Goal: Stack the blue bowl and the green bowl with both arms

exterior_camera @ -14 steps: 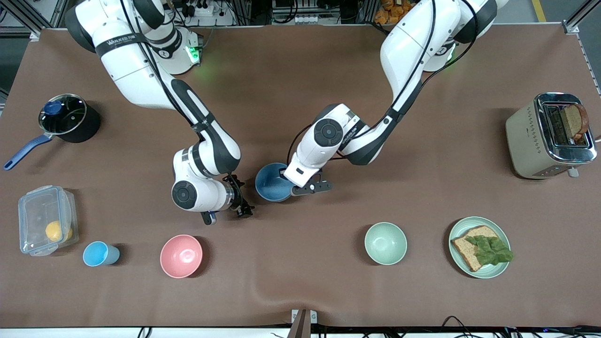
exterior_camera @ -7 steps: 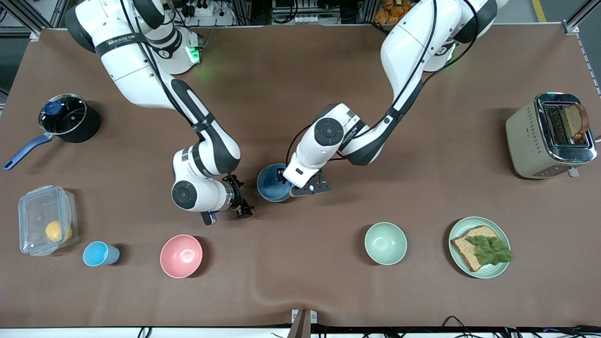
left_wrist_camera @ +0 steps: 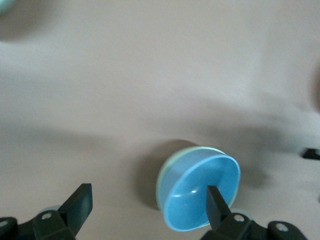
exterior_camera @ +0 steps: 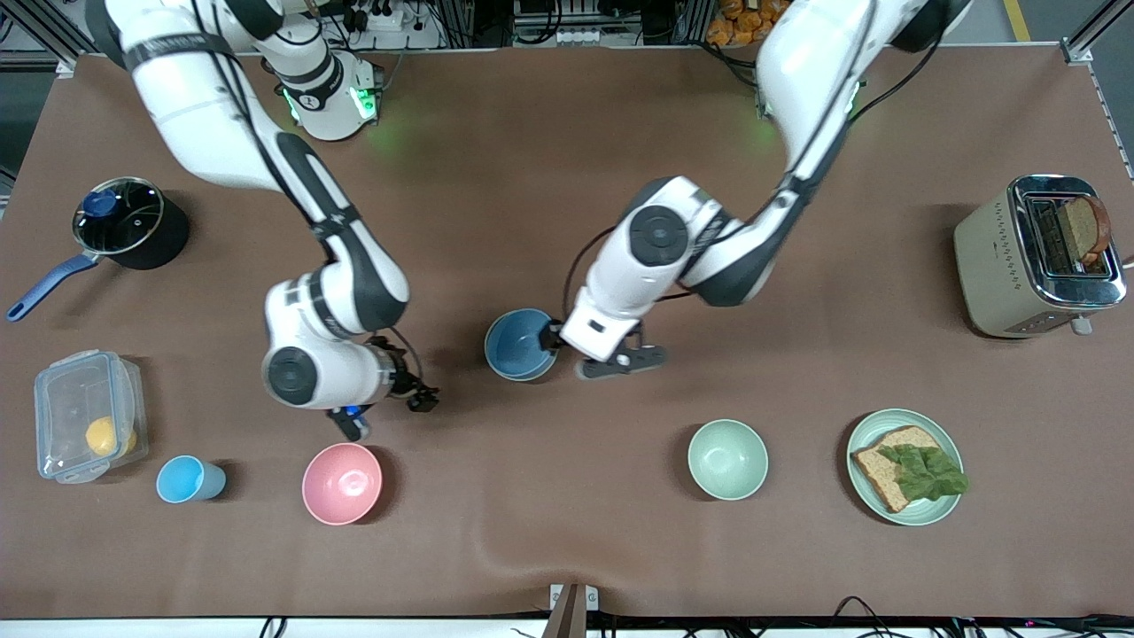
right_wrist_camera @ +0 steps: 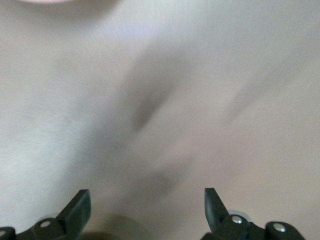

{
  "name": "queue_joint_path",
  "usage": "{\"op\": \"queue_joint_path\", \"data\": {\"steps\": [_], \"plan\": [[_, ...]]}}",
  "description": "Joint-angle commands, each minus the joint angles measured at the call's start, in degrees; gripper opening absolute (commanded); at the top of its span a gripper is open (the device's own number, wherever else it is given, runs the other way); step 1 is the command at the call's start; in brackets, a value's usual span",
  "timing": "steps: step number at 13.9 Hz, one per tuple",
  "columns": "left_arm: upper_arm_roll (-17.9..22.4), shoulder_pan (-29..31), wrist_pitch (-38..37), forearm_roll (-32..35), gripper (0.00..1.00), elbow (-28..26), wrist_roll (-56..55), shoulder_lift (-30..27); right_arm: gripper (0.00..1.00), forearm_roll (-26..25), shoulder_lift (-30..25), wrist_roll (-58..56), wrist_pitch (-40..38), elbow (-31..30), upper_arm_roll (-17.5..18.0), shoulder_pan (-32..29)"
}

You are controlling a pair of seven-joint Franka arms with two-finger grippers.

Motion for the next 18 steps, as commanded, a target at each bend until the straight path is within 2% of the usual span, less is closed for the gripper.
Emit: {"op": "queue_joint_path", "data": {"steps": [1, 3, 6, 9, 13, 15, 18], "plan": [[0.1, 3.0, -6.7, 0.8, 1.0, -2.3, -0.1, -5.4, 1.0, -4.7, -6.7, -12.4, -6.1, -1.5, 0.5, -3.4], [0.1, 6.2, -10.8, 1.6, 1.0, -3.6, 0.0, -8.9, 1.0, -7.4, -11.8, -20.3, -11.7, -1.3, 0.7, -6.6], [0.0, 9.8, -21.6, 10.2, 1.0, -3.9, 3.4, -14.4, 1.0, -7.4, -20.7, -37.6, -18.5, -1.6, 0.7, -11.0], [-0.4, 15.2, -30.0, 10.4, 1.0, -3.9, 11.8, -19.9, 1.0, -7.2, -28.9, -48.6, -25.0, -1.8, 0.2, -12.9], [-0.6, 21.5, -34.2, 9.1, 1.0, -3.9, 21.4, -25.5, 1.0, -7.2, -35.9, -60.8, -27.8, -1.9, -8.8, -9.3], [-0.6, 26.2, -34.7, 4.8, 1.0, -5.1, 28.9, -28.0, 1.0, -7.0, -38.1, -64.3, -28.3, -3.3, -10.9, -9.0], [2.1, 26.7, -35.4, 1.7, 1.0, -8.8, 38.0, -33.2, 1.0, -6.7, -39.0, -64.6, -28.9, -3.4, -13.9, -7.1]]}}
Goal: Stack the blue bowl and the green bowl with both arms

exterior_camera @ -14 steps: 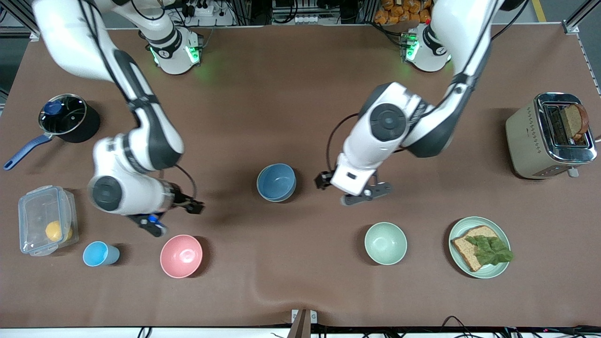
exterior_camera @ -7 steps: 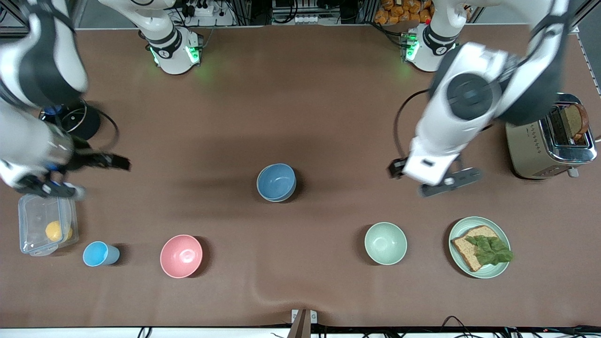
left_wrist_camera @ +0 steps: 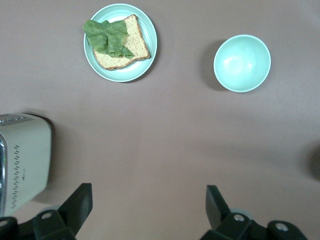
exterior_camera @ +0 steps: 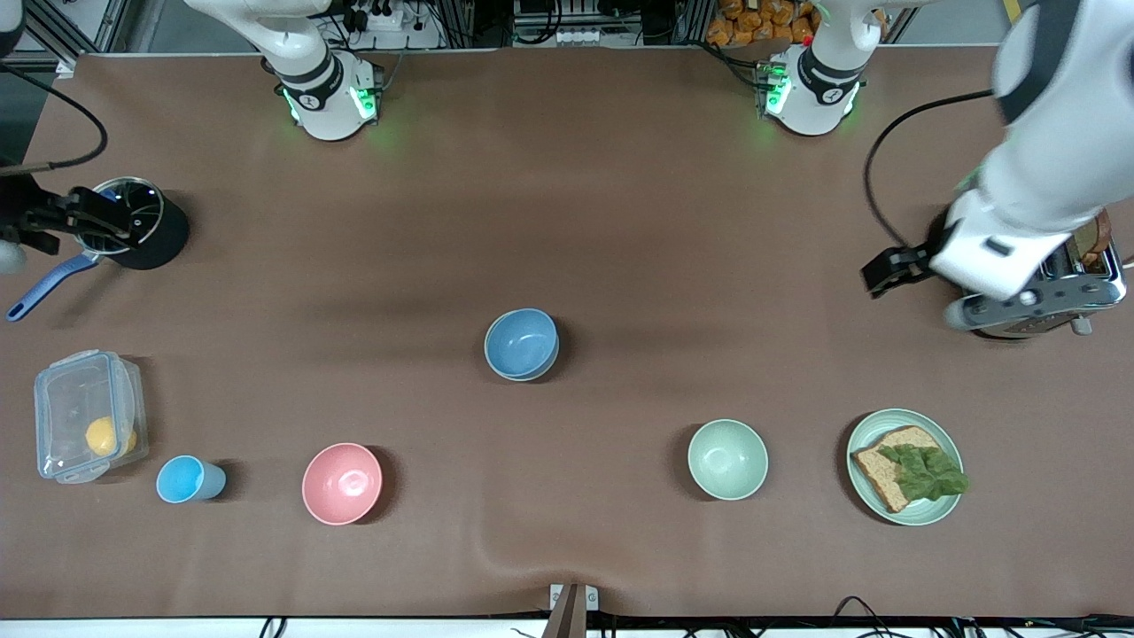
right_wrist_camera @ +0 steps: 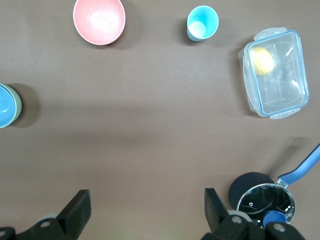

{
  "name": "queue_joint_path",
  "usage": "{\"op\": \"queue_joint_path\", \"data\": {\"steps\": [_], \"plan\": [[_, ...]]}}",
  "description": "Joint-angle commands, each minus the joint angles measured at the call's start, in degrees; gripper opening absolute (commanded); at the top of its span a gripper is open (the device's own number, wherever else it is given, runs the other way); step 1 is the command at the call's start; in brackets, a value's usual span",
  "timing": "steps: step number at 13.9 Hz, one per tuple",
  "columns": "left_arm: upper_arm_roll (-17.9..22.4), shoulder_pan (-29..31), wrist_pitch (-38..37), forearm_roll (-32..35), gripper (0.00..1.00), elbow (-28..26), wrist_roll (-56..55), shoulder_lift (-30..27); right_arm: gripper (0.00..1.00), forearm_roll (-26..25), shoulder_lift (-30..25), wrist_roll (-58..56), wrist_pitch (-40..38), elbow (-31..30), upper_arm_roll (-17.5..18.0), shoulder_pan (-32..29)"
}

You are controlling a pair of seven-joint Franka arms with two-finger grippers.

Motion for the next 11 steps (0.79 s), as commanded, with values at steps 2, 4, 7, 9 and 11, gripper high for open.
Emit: {"op": "queue_joint_path", "data": {"steps": [2, 4, 7, 9, 11], "plan": [[1.7, 0.2, -2.0, -2.1, 1.0, -5.0, 5.8, -5.9, 1.0, -0.4, -2.2, -1.0, 0.2, -2.2, -2.6, 2.0], [1.8, 0.2, -2.5, -2.1, 1.0, -4.8, 5.8, -6.4, 1.0, -0.4, -2.0, -0.8, 0.8, -1.5, -2.7, 2.4], [1.8, 0.2, -2.6, -2.1, 1.0, -4.6, 6.2, -6.8, 1.0, -0.3, -1.9, -0.4, 0.7, -0.8, -2.4, 2.7], [1.8, 0.4, -3.7, -2.2, 1.0, -4.6, 7.3, -7.1, 1.0, 0.4, -2.1, -0.1, 0.2, -0.7, -2.3, 3.5], [1.8, 0.4, -3.9, -3.1, 1.0, -4.6, 8.6, -7.2, 1.0, 1.0, -2.4, -0.1, -0.7, -0.5, -1.9, 4.2]]}}
